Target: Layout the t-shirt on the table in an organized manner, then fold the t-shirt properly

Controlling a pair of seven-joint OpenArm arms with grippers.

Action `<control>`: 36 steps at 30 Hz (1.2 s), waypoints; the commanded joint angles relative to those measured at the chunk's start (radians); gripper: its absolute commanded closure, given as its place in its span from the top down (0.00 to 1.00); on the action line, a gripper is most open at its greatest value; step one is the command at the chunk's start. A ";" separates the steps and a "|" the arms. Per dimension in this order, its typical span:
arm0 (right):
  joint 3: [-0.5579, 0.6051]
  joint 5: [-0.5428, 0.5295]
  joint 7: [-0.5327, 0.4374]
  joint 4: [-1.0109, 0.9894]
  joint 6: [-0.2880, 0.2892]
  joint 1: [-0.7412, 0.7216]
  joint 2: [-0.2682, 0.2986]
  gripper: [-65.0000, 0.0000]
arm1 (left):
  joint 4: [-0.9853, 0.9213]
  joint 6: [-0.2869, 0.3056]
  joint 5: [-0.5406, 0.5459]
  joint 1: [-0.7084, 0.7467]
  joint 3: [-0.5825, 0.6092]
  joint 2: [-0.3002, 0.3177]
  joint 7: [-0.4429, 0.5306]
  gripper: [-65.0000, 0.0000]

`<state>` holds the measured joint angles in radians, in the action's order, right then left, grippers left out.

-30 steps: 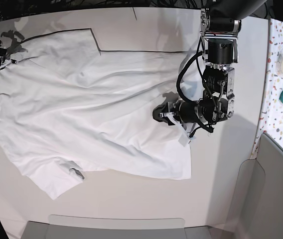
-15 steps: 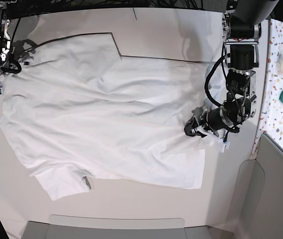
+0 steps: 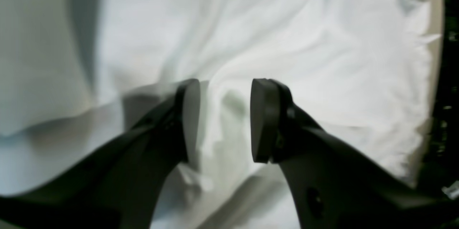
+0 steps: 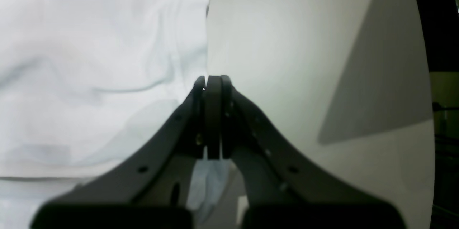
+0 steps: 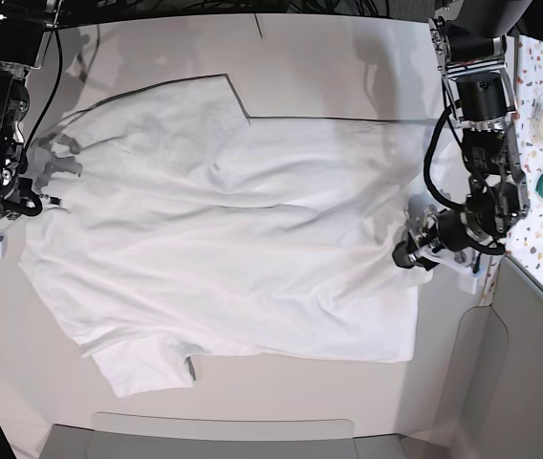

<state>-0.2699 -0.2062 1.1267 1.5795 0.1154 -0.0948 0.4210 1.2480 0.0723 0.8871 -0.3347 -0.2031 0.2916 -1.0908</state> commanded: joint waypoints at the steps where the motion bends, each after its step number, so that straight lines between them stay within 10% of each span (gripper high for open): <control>1: -0.009 0.000 -0.010 0.037 -0.001 -0.016 0.017 0.00 | 0.046 0.007 0.043 -0.028 -0.039 0.008 -0.036 0.35; 10: -0.291 -0.548 0.123 0.266 0.000 0.140 -0.100 0.23 | 0.253 0.008 0.125 0.151 -0.281 0.018 -0.150 0.34; 19: -0.429 -1.016 0.169 0.289 0.002 0.387 -0.270 0.24 | 0.411 0.008 0.125 0.334 -0.292 0.042 -0.107 0.34; 28: -0.421 -1.071 0.177 0.401 0.002 0.534 -0.451 0.12 | 0.434 0.008 0.123 0.386 -0.289 0.044 -0.085 0.34; 36: -0.320 -1.040 0.172 0.408 0.002 0.576 -0.471 0.12 | 0.434 0.008 0.123 0.389 -0.286 0.044 -0.087 0.34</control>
<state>-0.5880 -1.2186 1.3048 1.9743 0.1158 0.4782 -0.0536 1.6649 0.0780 0.9947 0.0616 -0.4862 0.3164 -1.1923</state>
